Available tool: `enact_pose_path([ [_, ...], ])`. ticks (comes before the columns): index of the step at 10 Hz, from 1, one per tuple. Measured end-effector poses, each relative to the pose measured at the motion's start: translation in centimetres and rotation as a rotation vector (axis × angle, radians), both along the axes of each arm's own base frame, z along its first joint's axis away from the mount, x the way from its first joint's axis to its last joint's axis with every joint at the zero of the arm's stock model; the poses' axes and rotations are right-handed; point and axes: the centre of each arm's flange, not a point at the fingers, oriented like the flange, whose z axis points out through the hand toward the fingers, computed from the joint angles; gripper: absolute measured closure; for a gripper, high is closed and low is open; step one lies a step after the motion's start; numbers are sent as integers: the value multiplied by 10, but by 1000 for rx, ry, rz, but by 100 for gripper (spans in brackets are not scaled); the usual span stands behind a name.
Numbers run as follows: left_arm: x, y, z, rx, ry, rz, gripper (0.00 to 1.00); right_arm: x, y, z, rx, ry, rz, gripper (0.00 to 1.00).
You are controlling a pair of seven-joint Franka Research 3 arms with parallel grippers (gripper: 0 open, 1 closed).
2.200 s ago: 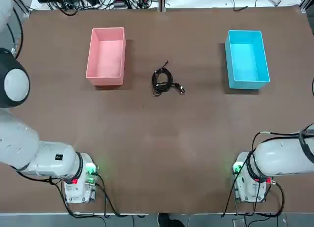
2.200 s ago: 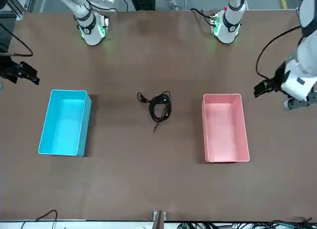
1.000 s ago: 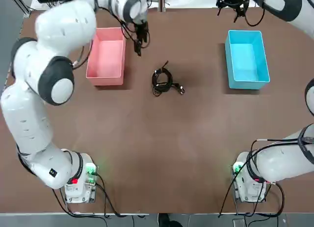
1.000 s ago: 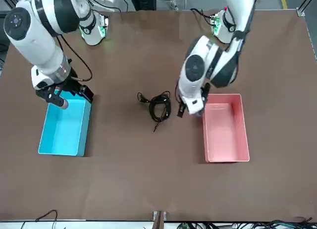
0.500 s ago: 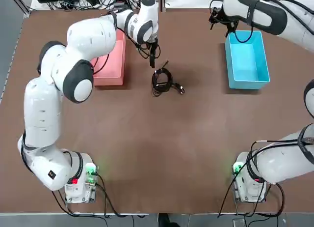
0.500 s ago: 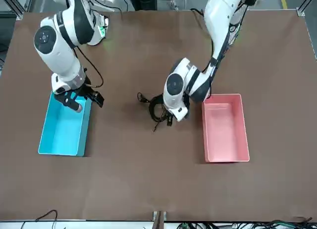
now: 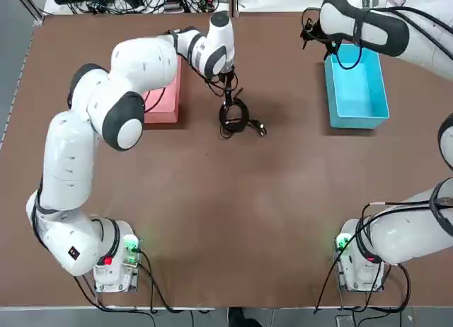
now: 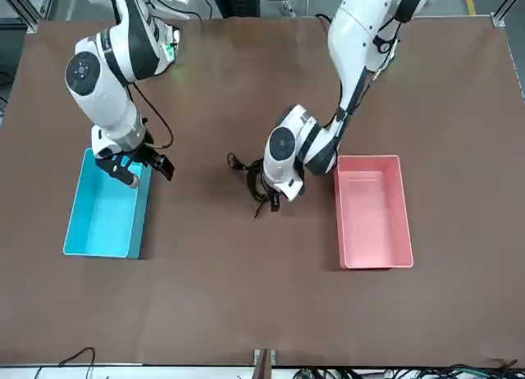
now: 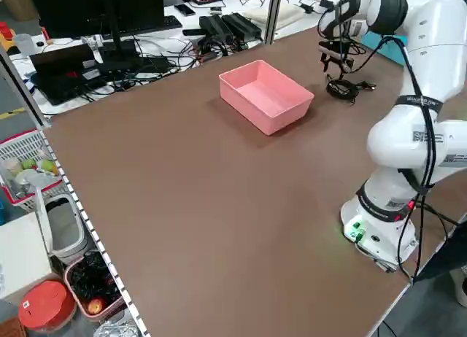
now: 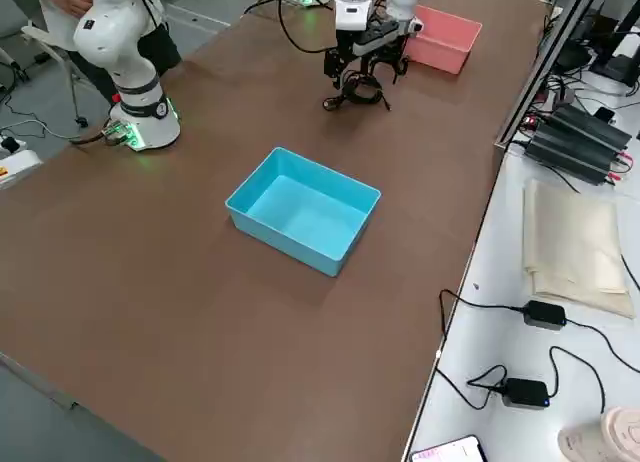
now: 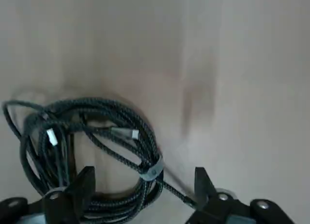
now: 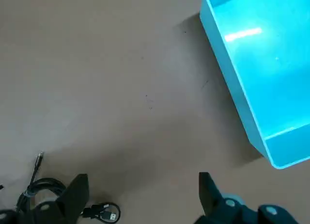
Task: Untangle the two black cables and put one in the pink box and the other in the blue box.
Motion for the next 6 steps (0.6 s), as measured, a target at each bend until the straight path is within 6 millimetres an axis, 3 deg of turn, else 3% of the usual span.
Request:
enact_pose_path([
  [3, -2, -4, -28, -15, -13, 16, 15, -2, 6, -7, -3, 13, -13, 0],
  [6, -1, -7, -37, -20, -17, 16, 27, -4, 16, -12, -5, 20, -16, 0],
])
